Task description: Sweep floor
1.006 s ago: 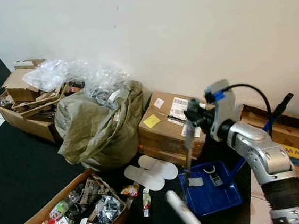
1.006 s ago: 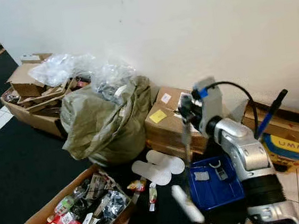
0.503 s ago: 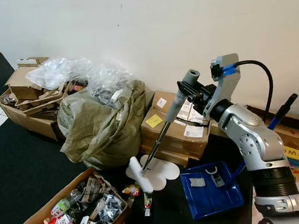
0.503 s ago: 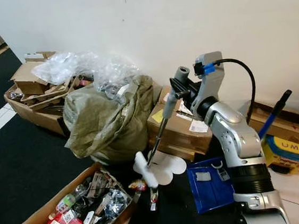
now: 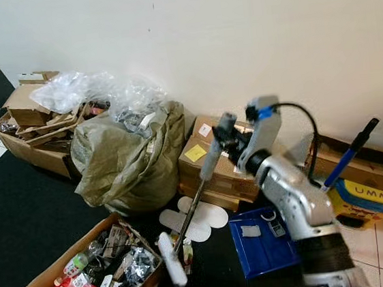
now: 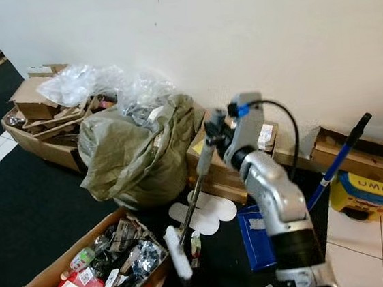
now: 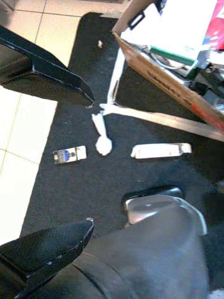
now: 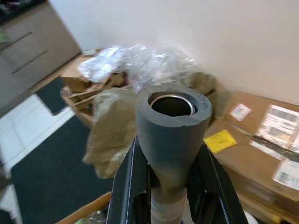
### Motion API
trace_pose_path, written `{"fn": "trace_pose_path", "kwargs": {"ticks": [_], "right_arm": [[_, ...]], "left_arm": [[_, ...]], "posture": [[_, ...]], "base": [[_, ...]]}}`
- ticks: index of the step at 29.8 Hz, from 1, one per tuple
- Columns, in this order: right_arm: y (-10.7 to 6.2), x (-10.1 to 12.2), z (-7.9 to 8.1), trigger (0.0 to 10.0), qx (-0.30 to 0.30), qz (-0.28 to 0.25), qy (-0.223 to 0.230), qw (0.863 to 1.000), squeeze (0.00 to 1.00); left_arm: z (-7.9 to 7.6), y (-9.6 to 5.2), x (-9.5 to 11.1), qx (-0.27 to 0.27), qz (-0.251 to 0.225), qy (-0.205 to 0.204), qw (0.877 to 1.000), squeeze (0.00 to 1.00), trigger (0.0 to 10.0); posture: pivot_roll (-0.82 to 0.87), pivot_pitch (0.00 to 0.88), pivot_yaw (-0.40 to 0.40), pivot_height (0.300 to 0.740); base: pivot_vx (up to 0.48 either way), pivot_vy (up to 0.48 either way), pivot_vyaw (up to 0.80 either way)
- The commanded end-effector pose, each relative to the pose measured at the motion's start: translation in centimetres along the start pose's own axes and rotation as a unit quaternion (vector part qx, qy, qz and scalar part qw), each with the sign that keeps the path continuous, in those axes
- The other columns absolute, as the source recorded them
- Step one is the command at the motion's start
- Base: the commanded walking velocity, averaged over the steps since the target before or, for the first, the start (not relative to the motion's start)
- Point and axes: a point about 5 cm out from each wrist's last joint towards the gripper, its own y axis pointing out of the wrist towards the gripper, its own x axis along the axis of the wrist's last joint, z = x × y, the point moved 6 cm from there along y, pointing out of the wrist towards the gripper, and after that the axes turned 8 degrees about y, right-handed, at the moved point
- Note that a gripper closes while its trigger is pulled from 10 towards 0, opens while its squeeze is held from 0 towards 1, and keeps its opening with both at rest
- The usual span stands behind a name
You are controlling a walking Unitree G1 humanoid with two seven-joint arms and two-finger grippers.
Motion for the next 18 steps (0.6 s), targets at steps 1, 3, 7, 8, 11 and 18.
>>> {"fn": "trace_pose_path", "kwargs": {"ticks": [1, 3, 7, 8, 11, 18], "right_arm": [[-0.1, 0.3, -0.1, 10.0, -0.009, -0.017, 0.002, 1.0, 0.0], [-0.2, 0.0, -0.2, 10.0, -0.013, -0.013, -0.001, 1.0, 0.0], [-0.4, -2.4, -1.3, 10.0, -0.056, 0.028, -0.032, 0.998, 0.0], [-0.6, -3.3, -1.9, 10.0, -0.074, 0.044, -0.043, 0.995, 0.0], [-0.8, -4.1, -2.4, 10.0, -0.09, 0.057, -0.054, 0.993, 0.0], [-2.0, -5.3, -5.3, 10.0, -0.151, 0.1, -0.105, 0.978, 0.0]], "left_arm": [[-0.1, -0.4, -1.4, -0.002, 0.015, 0.007, 1.0, 0.0, 10.0], [0.0, -0.5, -1.5, -0.001, 0.013, 0.007, 1.0, 0.0, 10.0], [0.1, -0.7, -1.6, 0.001, 0.007, 0.01, 1.0, 0.0, 10.0], [0.1, -0.7, -1.5, 0.001, 0.005, 0.011, 1.0, 0.0, 10.0], [0.1, -0.7, -1.5, 0.001, 0.003, 0.012, 1.0, 0.0, 10.0], [0.3, -0.6, -1.1, 0.001, -0.001, 0.016, 1.0, 0.0, 10.0]], "posture": [[-0.01, 0.247, 0.058, 0.74], [0.0, 0.26, 0.061, 0.74], [0.01, 0.265, 0.066, 0.74], [0.01, 0.265, 0.066, 0.74], [0.01, 0.267, 0.07, 0.74], [-0.01, 0.252, 0.073, 0.74]], "base": [[0.0, 0.0, 0.0], [0.0, 0.0, 0.0], [0.0, 0.0, 0.0], [0.0, 0.0, 0.0], [0.0, 0.0, 0.0], [0.0, 0.0, 0.0]]}}
